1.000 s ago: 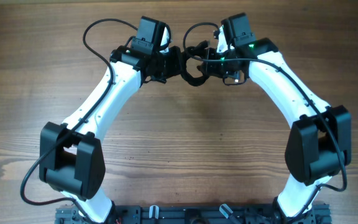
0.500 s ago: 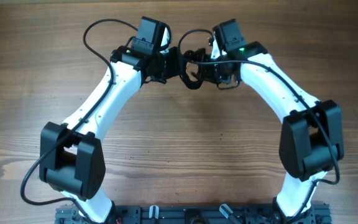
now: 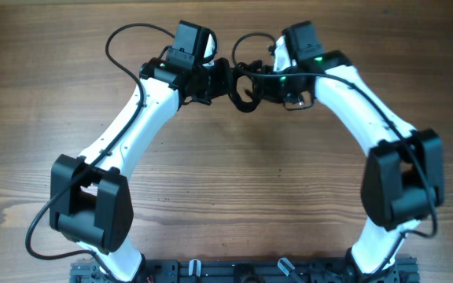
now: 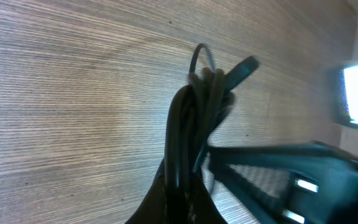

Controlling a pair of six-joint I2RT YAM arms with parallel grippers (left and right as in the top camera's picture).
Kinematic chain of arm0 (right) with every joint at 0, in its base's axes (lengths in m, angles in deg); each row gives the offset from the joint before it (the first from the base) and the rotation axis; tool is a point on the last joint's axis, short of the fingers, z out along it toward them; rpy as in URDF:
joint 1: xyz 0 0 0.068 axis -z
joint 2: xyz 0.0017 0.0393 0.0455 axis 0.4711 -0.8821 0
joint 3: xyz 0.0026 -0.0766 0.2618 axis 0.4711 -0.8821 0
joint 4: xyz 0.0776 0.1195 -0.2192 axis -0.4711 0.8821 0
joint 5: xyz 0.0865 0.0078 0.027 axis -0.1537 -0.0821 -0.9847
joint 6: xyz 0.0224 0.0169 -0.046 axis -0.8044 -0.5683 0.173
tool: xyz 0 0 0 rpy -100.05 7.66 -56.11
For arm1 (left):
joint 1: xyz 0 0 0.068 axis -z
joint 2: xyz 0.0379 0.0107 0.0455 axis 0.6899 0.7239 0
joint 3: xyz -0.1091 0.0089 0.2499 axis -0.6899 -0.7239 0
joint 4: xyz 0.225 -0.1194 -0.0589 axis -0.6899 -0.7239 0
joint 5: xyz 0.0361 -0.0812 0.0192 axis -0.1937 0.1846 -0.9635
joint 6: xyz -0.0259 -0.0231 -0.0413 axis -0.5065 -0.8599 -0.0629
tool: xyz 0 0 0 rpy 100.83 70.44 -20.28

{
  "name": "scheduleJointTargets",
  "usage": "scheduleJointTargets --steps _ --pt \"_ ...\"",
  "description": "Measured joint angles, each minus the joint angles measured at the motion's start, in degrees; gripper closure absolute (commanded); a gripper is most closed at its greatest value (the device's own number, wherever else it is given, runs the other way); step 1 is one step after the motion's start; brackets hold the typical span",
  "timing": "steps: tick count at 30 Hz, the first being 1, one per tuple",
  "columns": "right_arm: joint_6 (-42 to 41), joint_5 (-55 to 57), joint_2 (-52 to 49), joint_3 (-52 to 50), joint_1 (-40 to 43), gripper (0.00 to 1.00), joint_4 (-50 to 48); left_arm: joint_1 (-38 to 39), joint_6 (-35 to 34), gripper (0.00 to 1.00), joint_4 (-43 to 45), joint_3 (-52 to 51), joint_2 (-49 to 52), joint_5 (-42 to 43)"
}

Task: Untangle cables

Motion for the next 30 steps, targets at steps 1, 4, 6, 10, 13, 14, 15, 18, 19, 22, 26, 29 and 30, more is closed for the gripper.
scheduleJointTargets --steps 1,4,6,10,13,14,15,18,19,22,26,29,30 --pt "0.85 -1.07 1.55 -0.09 0.57 0.96 0.24 0.02 -0.15 0.96 0.2 0.0 -0.02 0.17" --pt "2.99 -4.96 7.89 -0.44 1.25 0.96 1.38 0.02 -0.42 0.96 0.72 0.02 -0.04 0.44" --pt "3.8 -7.37 12.44 -0.44 1.14 0.96 1.46 0.02 -0.55 0.96 0.74 0.26 -0.13 0.5" --pt "4.42 -11.23 19.54 -0.42 1.2 0.96 1.46 0.0 -0.55 0.96 0.09 0.22 -0.13 0.04" --pt "4.44 -13.0 22.99 -0.42 1.2 0.95 1.49 0.0 -0.55 0.96 0.07 0.22 -0.13 -0.11" --pt "4.44 -12.94 24.02 -0.42 1.2 0.92 1.66 0.02 -0.55 0.96 0.07 0.22 -0.13 -0.11" --pt "4.39 -12.28 25.03 -0.42 1.2 0.81 2.12 0.0 -0.55 0.96 0.07 0.22 -0.13 -0.15" --pt "2.4 -4.61 27.39 -0.39 1.27 0.51 6.32 0.0 -0.55 0.96 0.04 0.22 -0.13 -0.28" --pt "1.86 -2.56 27.32 -0.39 1.31 0.51 6.64 0.0 -0.55 0.96 0.04 0.22 -0.13 -0.28" --pt "-0.13 1.9 24.04 -0.42 1.53 0.51 6.21 0.0 -0.55 0.96 0.04 0.22 -0.13 -0.28" --pt "-0.85 3.48 15.1 -0.5 1.53 0.51 4.66 0.0 -0.55 0.96 0.04 0.22 -0.13 -0.28" --pt "-0.31 2.45 7.63 -0.74 1.57 0.53 2.82 0.0 -0.55 0.96 0.02 0.22 -0.13 -0.28" --pt "-0.17 1.81 6.1 -0.74 1.57 0.56 2.34 0.0 -0.55 0.96 0.04 0.22 -0.13 -0.28"
